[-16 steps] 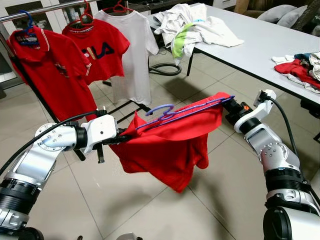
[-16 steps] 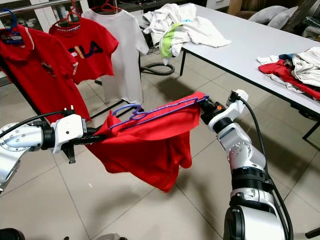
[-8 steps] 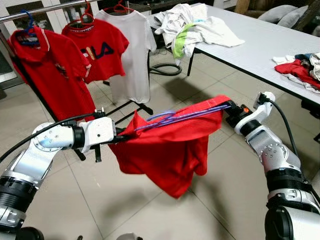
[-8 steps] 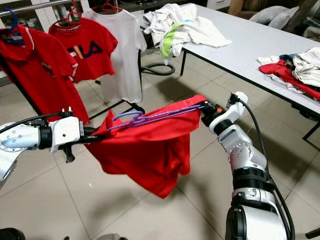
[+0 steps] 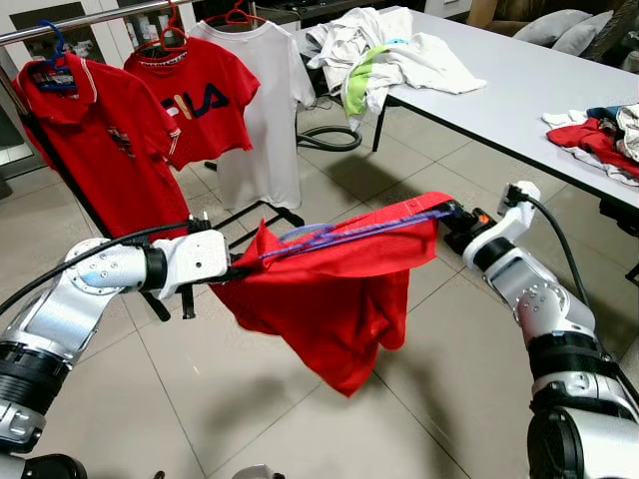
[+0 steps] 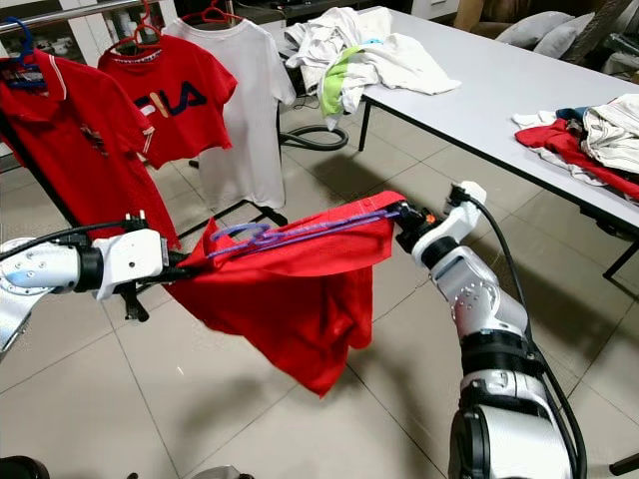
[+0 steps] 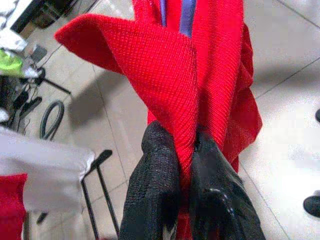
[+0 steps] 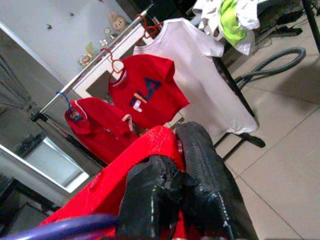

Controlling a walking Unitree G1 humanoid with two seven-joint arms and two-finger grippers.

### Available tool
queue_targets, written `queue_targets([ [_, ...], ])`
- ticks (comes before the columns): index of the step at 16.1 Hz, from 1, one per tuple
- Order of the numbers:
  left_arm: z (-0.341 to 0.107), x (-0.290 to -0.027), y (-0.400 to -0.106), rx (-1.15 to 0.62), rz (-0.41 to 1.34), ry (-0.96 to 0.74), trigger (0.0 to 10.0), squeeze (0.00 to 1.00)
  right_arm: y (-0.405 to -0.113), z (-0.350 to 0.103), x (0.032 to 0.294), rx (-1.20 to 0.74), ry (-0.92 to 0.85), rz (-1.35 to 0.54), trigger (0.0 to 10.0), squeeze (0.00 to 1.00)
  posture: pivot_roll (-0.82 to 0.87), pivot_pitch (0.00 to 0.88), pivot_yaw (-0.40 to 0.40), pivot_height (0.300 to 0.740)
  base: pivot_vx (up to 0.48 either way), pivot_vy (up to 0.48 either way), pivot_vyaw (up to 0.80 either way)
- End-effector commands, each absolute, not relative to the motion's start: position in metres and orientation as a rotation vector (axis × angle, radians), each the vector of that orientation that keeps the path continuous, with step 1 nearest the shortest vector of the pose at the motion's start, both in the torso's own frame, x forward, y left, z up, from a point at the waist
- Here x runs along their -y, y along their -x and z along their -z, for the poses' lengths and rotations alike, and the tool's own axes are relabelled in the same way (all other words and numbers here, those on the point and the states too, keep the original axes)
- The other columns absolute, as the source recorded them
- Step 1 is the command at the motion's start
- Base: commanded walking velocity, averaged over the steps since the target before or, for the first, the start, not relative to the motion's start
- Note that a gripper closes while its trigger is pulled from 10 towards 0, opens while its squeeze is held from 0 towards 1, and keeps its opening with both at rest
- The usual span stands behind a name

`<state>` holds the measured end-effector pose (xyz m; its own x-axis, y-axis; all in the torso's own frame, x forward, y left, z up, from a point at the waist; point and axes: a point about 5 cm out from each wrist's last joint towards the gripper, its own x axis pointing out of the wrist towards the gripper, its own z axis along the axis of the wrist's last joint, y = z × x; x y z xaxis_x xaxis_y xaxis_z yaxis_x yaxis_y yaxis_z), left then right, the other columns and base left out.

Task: Hang hanger

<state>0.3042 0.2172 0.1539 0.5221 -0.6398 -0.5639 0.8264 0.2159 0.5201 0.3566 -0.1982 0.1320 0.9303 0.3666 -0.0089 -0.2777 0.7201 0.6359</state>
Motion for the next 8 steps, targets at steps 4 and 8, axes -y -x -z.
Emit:
queue_targets([
  [4,-0.129,-0.296,-0.296,-0.599,0.656,-0.824,0.0,0.0,-0.355,-0.182,0.281,0.14,-0.668,-0.098,0.0,0.0,0.01,0.0,0.035,0.74,0.0,0.0,0.0],
  [8,-0.131,-0.296,-0.305,-0.548,0.53,-0.858,0.0,0.0,-0.355,-0.18,0.273,0.137,-0.676,-0.122,0.0,0.0,0.01,0.0,0.036,0.74,0.0,0.0,0.0],
])
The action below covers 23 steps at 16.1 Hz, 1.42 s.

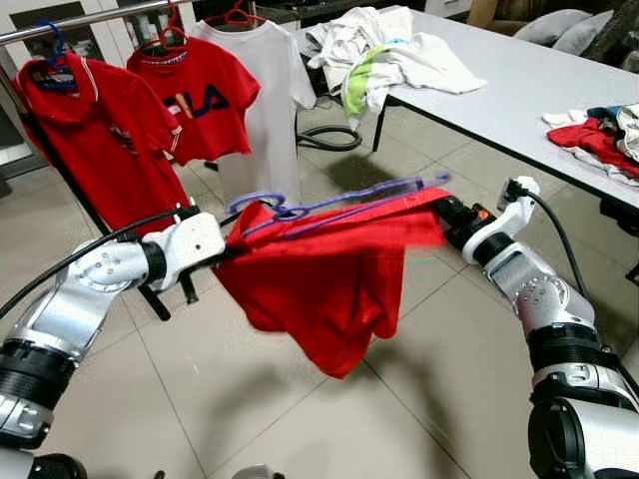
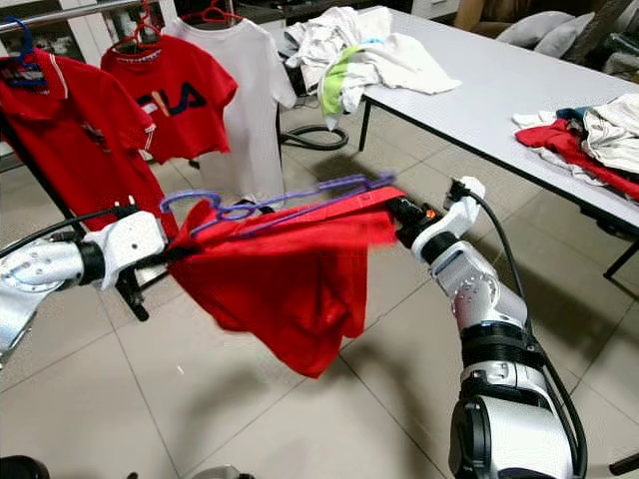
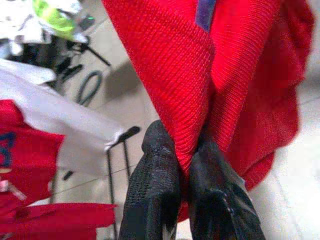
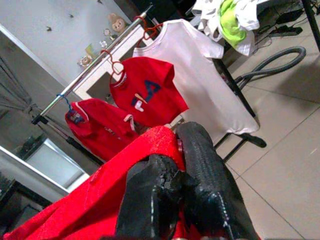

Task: Hang hanger

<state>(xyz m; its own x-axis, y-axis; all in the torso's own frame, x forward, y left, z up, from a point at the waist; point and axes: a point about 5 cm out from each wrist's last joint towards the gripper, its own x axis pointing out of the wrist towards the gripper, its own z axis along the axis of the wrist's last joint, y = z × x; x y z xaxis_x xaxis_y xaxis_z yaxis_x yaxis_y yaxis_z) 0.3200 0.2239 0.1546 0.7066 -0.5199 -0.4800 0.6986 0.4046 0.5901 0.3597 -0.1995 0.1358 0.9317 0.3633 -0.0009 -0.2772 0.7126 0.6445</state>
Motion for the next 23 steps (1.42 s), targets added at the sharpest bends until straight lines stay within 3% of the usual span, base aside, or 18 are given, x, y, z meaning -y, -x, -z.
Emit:
queue_targets([
  [1,-0.135,-0.296,-0.311,-0.507,0.468,-0.886,0.0,0.0,-0.355,-0.18,0.268,0.136,-0.68,-0.135,0.0,0.0,0.01,0.0,0.036,0.74,0.0,0.0,0.0],
  [3,-0.14,-0.291,-0.317,-0.457,0.446,-0.924,0.0,0.0,-0.355,-0.177,0.255,0.12,-0.665,-0.178,0.0,0.0,0.0,0.0,0.039,0.74,0.0,0.0,0.0],
  [5,-0.138,-0.272,-0.321,-0.391,0.532,-0.852,0.0,0.0,-0.353,-0.171,0.242,0.104,-0.659,-0.208,0.0,0.0,0.0,0.0,0.041,0.74,0.0,0.0,0.0],
  [7,-0.137,-0.255,-0.322,-0.342,0.554,-0.621,0.0,0.0,-0.35,-0.165,0.232,0.082,-0.636,-0.223,0.0,0.0,0.0,0.0,0.039,0.74,0.0,0.0,0.0],
  [8,-0.137,-0.232,-0.322,-0.283,0.576,-0.406,0.0,0.0,-0.345,-0.157,0.219,0.052,-0.619,-0.251,0.0,0.0,0.0,0.0,0.035,0.74,0.0,0.0,0.0],
  [9,-0.137,-0.225,-0.321,-0.267,0.586,-0.351,0.0,0.0,-0.343,-0.155,0.215,0.042,-0.616,-0.259,0.0,0.0,0.0,0.0,0.035,0.74,0.0,0.0,0.0],
  [10,-0.135,-0.2,-0.319,-0.227,0.62,-0.172,0.0,0.0,-0.333,-0.134,0.192,-0.103,-0.528,-0.289,0.0,0.0,0.0,0.0,0.035,0.74,0.0,0.0,0.0],
  [11,-0.133,-0.195,-0.318,-0.224,0.636,-0.155,0.0,0.0,-0.328,-0.122,0.183,-0.178,-0.474,-0.329,10.0,0.0,-0.01,0.0,0.034,0.74,0.0,0.0,0.0],
  [12,-0.132,-0.189,-0.318,-0.214,0.643,-0.152,0.0,0.0,-0.317,-0.104,0.172,-0.286,-0.41,-0.406,10.0,0.0,-0.01,0.0,0.034,0.74,0.0,0.0,0.0],
  [13,-0.133,-0.184,-0.319,-0.194,0.65,-0.138,0.0,0.0,-0.308,-0.089,0.166,-0.333,-0.385,-0.439,10.0,1.0,-0.01,0.0,0.037,0.74,0.0,0.0,0.0],
  [17,-0.142,-0.175,-0.322,-0.154,0.718,-0.178,0.0,0.0,-0.296,-0.076,0.158,-0.387,-0.395,-0.458,10.0,1.0,-0.03,0.0,0.053,0.74,0.0,0.0,0.0],
  [18,-0.153,-0.171,-0.33,-0.14,0.797,-0.258,0.0,0.0,-0.28,-0.049,0.16,-0.591,-0.223,-0.528,10.0,1.0,-0.04,0.0,0.067,0.74,0.0,0.0,0.0],
  [20,-0.166,-0.162,-0.328,-0.116,0.933,-0.236,0.0,0.0,-0.265,-0.03,0.172,-0.725,-0.124,-0.562,10.0,1.0,-0.04,0.0,0.077,0.74,0.0,0.0,0.0],
  [23,-0.185,-0.162,-0.337,-0.098,0.946,-0.274,0.0,0.0,-0.268,-0.069,0.165,-0.366,-0.101,-0.713,10.0,1.0,-0.04,0.0,0.096,0.74,0.0,0.0,0.0],
])
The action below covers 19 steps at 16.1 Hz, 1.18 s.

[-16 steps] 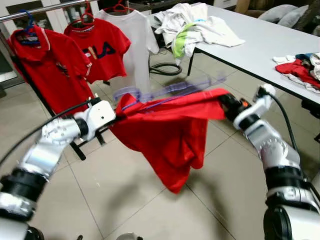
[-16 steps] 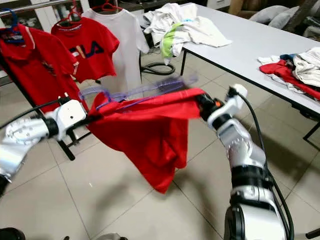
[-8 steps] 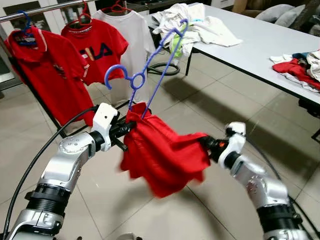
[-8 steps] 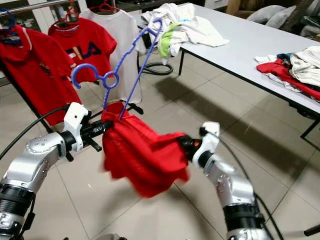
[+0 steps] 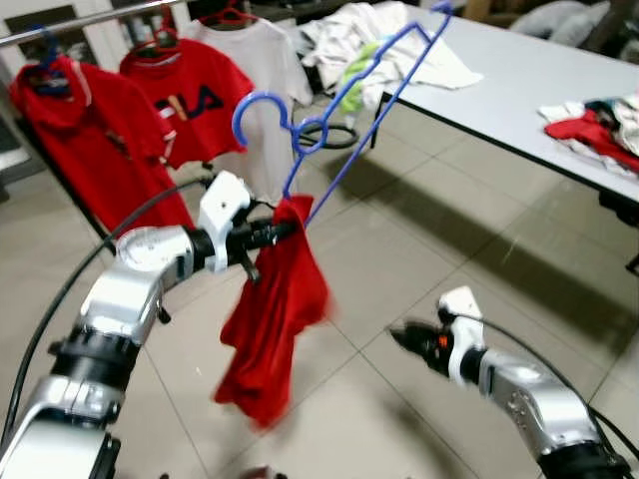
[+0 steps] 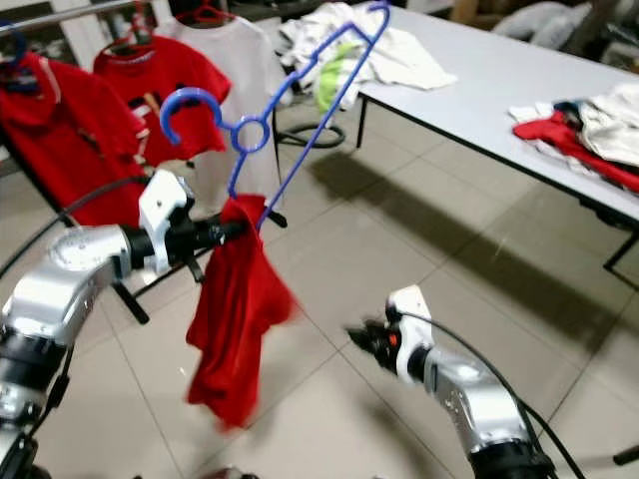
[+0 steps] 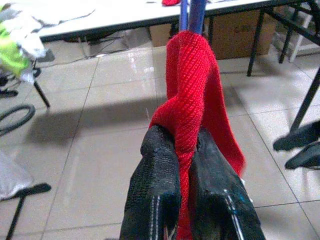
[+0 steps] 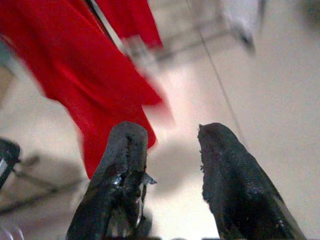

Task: Hang hanger

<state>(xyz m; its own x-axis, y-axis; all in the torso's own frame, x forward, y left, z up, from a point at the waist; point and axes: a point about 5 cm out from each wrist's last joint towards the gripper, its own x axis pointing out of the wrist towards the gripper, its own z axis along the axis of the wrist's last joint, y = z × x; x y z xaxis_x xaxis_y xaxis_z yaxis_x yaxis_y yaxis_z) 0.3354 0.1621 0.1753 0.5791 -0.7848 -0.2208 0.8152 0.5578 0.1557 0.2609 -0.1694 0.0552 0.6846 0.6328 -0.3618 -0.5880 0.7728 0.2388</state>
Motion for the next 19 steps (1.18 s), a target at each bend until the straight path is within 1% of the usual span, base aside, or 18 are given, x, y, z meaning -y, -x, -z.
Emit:
queue_targets([
  [1,-0.191,-0.163,-0.34,-0.09,0.975,-0.277,0.0,0.0,-0.262,-0.092,0.15,-0.218,-0.047,-0.86,10.0,1.0,-0.05,0.0,0.102,0.74,0.0,0.0,0.0],
  [2,-0.193,-0.162,-0.339,-0.084,1.004,-0.276,0.0,0.0,-0.261,-0.096,0.146,-0.188,-0.026,-0.871,10.0,1.0,-0.05,0.0,0.106,0.74,0.0,0.0,0.0],
  [4,-0.198,-0.167,-0.334,-0.102,1.123,-0.292,0.0,0.0,-0.266,-0.109,0.136,-0.048,0.092,-0.885,10.0,1.0,-0.04,0.0,0.109,0.74,0.0,0.0,0.0],
  [6,-0.209,-0.172,-0.337,-0.095,1.14,-0.297,0.0,0.0,-0.268,-0.109,0.13,-0.012,0.178,-0.911,10.0,1.0,-0.04,0.0,0.105,0.74,0.0,0.0,0.0],
  [7,-0.218,-0.176,-0.342,-0.084,1.119,-0.297,0.0,0.0,-0.267,-0.112,0.126,0.001,0.174,-0.952,10.0,1.0,-0.03,0.0,0.1,0.74,0.0,0.0,0.0],
  [8,-0.222,-0.177,-0.345,-0.08,1.1,-0.296,0.0,0.0,-0.264,-0.114,0.122,0.003,0.144,-0.992,10.0,0.51,-0.03,0.0,0.1,0.74,0.0,0.0,0.0],
  [9,-0.23,-0.179,-0.352,-0.072,1.041,-0.293,0.0,0.0,-0.257,-0.119,0.112,0.022,0.115,-1.071,10.0,0.0,-0.01,0.0,0.087,0.74,0.0,0.0,0.0],
  [11,-0.238,-0.18,-0.356,-0.058,1.011,-0.27,0.0,0.0,-0.251,-0.115,0.103,-0.006,0.116,-1.113,10.0,0.0,-0.01,0.0,0.084,0.74,0.0,0.0,0.0],
  [12,-0.244,-0.177,-0.354,-0.036,1.041,-0.238,0.0,0.0,-0.251,-0.104,0.098,-0.053,0.135,-1.097,10.0,0.0,0.0,0.0,0.081,0.74,0.0,0.0,0.0],
  [13,-0.256,-0.171,-0.347,0.013,1.128,-0.177,0.0,0.0,-0.26,-0.087,0.096,-0.123,0.189,-0.991,10.0,0.0,0.01,0.0,0.08,0.74,0.0,0.0,0.0],
  [14,-0.264,-0.168,-0.343,0.034,1.176,-0.149,0.0,0.0,-0.27,-0.077,0.097,-0.17,0.218,-0.879,10.0,0.0,0.02,0.0,0.077,0.74,0.0,0.0,0.0],
  [17,-0.277,-0.169,-0.339,0.051,1.204,-0.149,0.0,0.0,-0.282,-0.076,0.092,-0.203,0.163,-0.78,10.0,0.0,0.04,0.0,0.066,0.74,0.0,0.0,0.0],
  [19,-0.29,-0.173,-0.337,0.081,1.212,-0.127,0.0,0.0,-0.278,-0.07,0.086,-0.234,0.171,-0.823,10.0,0.0,0.05,0.0,0.06,0.74,0.0,0.0,0.0],
])
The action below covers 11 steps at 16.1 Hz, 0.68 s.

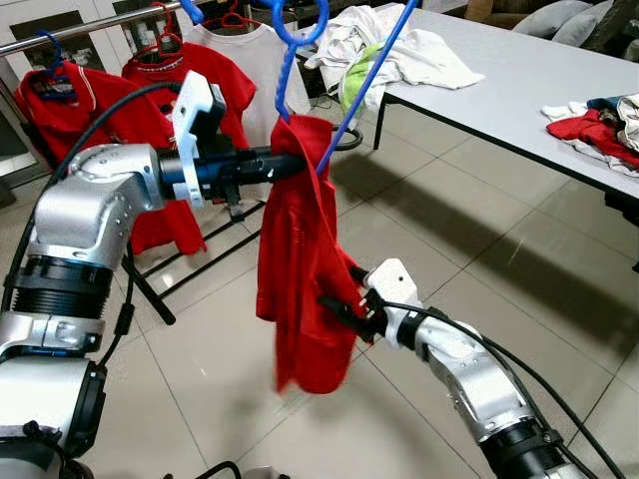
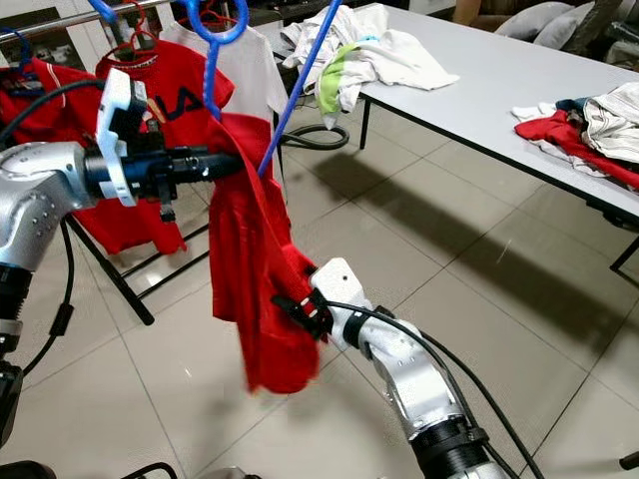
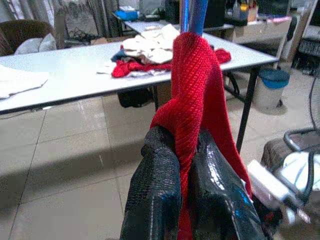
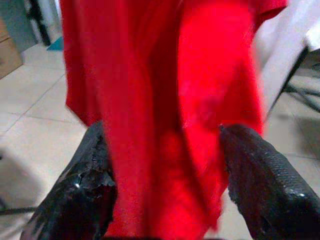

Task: Hang hanger

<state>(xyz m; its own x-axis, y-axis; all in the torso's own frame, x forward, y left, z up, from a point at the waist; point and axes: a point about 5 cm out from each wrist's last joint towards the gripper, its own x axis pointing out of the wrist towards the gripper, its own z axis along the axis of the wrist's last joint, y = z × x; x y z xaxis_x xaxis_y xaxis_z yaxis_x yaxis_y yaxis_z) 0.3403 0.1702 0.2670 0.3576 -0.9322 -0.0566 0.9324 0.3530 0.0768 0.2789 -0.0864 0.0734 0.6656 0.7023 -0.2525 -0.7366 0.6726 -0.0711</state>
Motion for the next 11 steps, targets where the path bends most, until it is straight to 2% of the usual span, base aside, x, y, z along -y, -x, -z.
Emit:
queue_targets([
  [1,-0.297,-0.176,-0.336,0.096,1.218,-0.113,0.0,0.0,-0.277,-0.066,0.084,-0.239,0.175,-0.838,10.0,0.0,0.05,0.0,0.057,0.74,0.0,0.0,0.0],
  [2,-0.301,-0.178,-0.334,0.1,1.221,-0.108,0.0,0.0,-0.277,-0.065,0.083,-0.232,0.171,-0.844,7.8,0.0,0.06,0.0,0.055,0.74,0.0,0.0,0.0],
  [4,-0.306,-0.183,-0.334,0.112,1.214,-0.105,0.0,0.0,-0.273,-0.066,0.083,-0.22,0.146,-0.889,0.0,0.0,0.06,0.0,0.055,0.74,0.0,0.0,0.0],
  [5,-0.317,-0.185,-0.331,0.152,1.246,-0.058,0.0,0.0,-0.269,-0.059,0.087,-0.238,0.2,-0.948,0.0,0.0,0.06,0.0,0.051,0.74,0.0,0.0,0.0],
  [11,-0.33,-0.191,-0.325,0.167,1.3,-0.028,0.0,0.0,-0.277,-0.064,0.094,-0.179,0.237,-0.972,0.0,0.0,0.06,0.0,0.047,0.74,0.0,0.0,0.0],
])
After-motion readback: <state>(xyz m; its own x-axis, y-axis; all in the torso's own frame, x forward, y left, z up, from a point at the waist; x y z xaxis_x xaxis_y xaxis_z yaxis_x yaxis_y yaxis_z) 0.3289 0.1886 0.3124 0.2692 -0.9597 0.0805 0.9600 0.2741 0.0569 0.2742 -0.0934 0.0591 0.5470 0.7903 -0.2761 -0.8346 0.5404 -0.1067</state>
